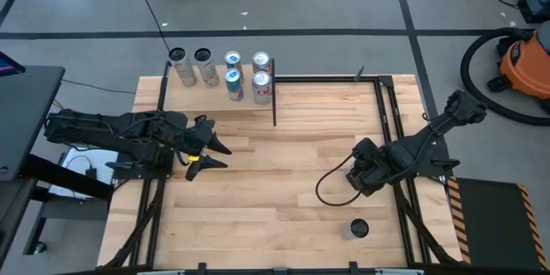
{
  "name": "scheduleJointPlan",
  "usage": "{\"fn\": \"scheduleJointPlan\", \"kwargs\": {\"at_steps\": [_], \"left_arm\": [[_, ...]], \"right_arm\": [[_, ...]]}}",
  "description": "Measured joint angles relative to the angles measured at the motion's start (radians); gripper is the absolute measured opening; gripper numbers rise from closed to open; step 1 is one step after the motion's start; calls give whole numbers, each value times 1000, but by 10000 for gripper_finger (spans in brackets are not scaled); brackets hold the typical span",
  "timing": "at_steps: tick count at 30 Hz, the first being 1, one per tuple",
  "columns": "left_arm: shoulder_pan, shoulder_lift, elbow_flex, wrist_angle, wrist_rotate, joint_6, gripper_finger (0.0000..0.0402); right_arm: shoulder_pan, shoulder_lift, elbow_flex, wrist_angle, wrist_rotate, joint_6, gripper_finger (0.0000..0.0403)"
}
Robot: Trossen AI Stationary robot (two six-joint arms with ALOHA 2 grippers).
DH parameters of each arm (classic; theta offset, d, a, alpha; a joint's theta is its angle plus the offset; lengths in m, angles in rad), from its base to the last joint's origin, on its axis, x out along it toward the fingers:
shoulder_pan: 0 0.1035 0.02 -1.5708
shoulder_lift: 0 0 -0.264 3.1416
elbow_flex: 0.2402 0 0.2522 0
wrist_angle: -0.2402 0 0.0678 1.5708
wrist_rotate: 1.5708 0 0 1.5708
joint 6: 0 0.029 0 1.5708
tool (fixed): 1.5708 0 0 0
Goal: Place canned beverage on shelf
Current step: Put the white-pink soda can on the shelf aligned with the other white-pink soda can
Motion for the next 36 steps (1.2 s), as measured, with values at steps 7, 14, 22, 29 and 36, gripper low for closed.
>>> {"fn": "scheduleJointPlan", "kwargs": {"at_steps": [7,14,22,29,36], "left_arm": [[0,0,0,-1,0,0,206],[0,0,0,-2,0,0,206],[0,0,0,-12,0,0,206],[0,0,0,-117,-3,120,206],[0,0,0,-133,-78,128,206]], "right_arm": [[-36,1,-59,48,-24,-19,345],[-45,1,-65,78,-76,-26,297],[-59,0,-65,111,-83,-20,245],[-86,0,-61,160,-83,-34,245],[-130,17,-15,319,-84,-139,245]]}}
